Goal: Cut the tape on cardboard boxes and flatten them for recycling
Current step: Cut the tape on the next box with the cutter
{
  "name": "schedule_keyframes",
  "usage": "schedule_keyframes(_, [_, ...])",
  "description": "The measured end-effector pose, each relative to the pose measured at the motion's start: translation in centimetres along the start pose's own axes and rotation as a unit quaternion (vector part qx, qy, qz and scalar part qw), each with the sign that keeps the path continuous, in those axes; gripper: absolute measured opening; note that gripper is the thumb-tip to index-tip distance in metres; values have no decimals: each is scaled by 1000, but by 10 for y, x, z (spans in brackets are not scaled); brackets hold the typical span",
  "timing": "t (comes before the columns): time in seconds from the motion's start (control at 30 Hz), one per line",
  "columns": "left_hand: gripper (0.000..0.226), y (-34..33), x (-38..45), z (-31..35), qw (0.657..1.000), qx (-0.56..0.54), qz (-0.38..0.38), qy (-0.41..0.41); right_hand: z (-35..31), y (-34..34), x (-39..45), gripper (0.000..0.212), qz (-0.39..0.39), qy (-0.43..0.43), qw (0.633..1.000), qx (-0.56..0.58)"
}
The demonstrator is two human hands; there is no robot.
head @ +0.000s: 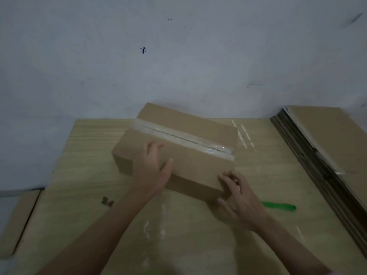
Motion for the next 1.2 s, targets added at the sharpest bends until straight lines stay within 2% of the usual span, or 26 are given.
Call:
schedule_keyframes(0.07, [65, -34, -2, 21, 994, 63, -60, -67, 26, 3, -13, 53, 5, -61, 998, 25])
schedule_keyframes(0.13, [75, -64, -5, 38, 981, 127, -126, -71, 61, 0, -30, 53, -5, -163, 986, -29])
schedule_keyframes(0.2, [86, -89, -7, 48, 968, 184, -166, -30, 90, -1, -47, 58, -79, -277, 950, -118])
schedule_keyframes(0.27, [100, -102, -9, 56, 960, 214, -178, 16, 109, -4, -67, 48, -192, -354, 899, -171])
schedule_keyframes(0.33, [108, -106, -12, 56, 957, 228, -177, 32, 121, -4, -78, 41, -220, -337, 894, -195])
schedule_keyframes(0.4, [108, -104, -14, 54, 958, 224, -179, 31, 127, 0, -80, 40, -200, -314, 909, -188])
schedule_keyframes(0.43, [108, -102, -15, 53, 957, 219, -186, 30, 130, 3, -78, 38, -175, -329, 915, -157])
schedule_keyframes(0.5, [108, -98, -18, 52, 956, 213, -201, 26, 132, 12, -64, 30, -82, -360, 928, -53])
schedule_keyframes(0.6, [121, -91, -27, 48, 952, 215, -220, -7, 116, 36, -24, 20, 106, -313, 943, 49])
schedule_keyframes(0.63, [127, -88, -31, 47, 949, 219, -224, -25, 106, 45, -7, 22, 139, -282, 947, 67])
schedule_keyframes(0.7, [134, -78, -38, 41, 939, 236, -243, -61, 80, 55, 26, 27, 158, -224, 955, 110])
schedule_keyframes(0.77, [132, -64, -43, 38, 923, 259, -266, -98, 53, 54, 56, 24, 135, -157, 969, 134])
schedule_keyframes(0.83, [121, -47, -42, 37, 907, 274, -287, -141, 27, 42, 82, 21, 63, -116, 980, 150])
schedule_keyframes(0.9, [102, -31, -33, 31, 905, 272, -281, -166, 4, 24, 103, 23, -23, -104, 983, 153])
schedule_keyframes(0.97, [90, -17, -17, 17, 932, 238, -244, -125, -19, 9, 121, 31, -82, -94, 978, 165])
schedule_keyframes(1.07, [83, 0, 13, -18, 970, 203, -130, -21, -47, -11, 147, 43, -123, -73, 979, 147])
schedule_keyframes(1.2, [49, 12, 52, -57, 973, 206, -9, 101, -67, -42, 185, 35, -127, -91, 976, 152])
Point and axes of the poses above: each hand's wrist, its own x-axis towards the middle knuckle, its own y-axis out of the back of the hand, z = x × y, the point moved 4 cm from there along x, towards the middle knuckle, and after that the axes turned 3 degrees about -y, right-handed, at the moved point
